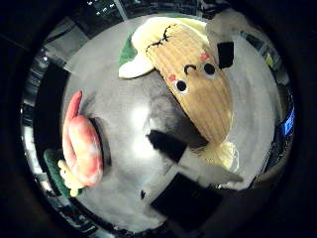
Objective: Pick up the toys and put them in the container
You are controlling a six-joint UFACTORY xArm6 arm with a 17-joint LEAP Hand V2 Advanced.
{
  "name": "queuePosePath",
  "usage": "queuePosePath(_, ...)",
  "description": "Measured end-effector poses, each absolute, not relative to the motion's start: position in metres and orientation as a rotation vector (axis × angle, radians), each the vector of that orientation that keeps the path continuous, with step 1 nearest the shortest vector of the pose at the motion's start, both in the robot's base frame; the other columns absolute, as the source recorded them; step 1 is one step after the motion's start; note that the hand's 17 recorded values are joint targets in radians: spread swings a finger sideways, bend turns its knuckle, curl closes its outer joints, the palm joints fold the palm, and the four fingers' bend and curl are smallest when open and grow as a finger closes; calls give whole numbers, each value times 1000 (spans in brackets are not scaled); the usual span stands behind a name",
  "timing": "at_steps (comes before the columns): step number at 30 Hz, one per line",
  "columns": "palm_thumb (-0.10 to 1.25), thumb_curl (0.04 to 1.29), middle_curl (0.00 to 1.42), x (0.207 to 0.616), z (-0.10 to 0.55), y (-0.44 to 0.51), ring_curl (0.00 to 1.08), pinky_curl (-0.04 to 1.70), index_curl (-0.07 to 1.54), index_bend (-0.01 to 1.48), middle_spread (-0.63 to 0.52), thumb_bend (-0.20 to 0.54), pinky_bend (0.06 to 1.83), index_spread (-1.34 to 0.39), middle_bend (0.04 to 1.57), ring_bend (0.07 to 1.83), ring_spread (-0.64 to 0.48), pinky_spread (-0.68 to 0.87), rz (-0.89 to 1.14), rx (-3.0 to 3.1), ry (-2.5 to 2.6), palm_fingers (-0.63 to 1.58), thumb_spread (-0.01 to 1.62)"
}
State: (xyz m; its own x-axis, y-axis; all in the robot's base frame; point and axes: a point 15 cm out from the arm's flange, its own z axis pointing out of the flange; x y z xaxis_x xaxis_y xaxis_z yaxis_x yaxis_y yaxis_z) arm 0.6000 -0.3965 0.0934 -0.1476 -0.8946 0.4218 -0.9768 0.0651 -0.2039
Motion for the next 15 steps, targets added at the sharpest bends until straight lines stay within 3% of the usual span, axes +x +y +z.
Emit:
queuePosePath(3,735,340,410,599,92,-395,141,75,542,1067,-177,11,113,-395,646,215,-42,361,653,1922,-2134,610,971)
queuePosePath(6,946,389,464,600,93,-394,179,1,536,1066,-295,39,116,-402,812,377,-202,320,653,1925,-2128,782,892)
queuePosePath(9,1014,411,487,599,95,-395,200,-12,538,1070,-360,3,137,-405,859,441,-296,253,660,1930,-2103,788,853)
queuePosePath(15,1046,431,505,593,100,-402,204,-8,542,1094,-412,-21,156,-400,879,458,-369,194,653,1917,-2095,758,835)
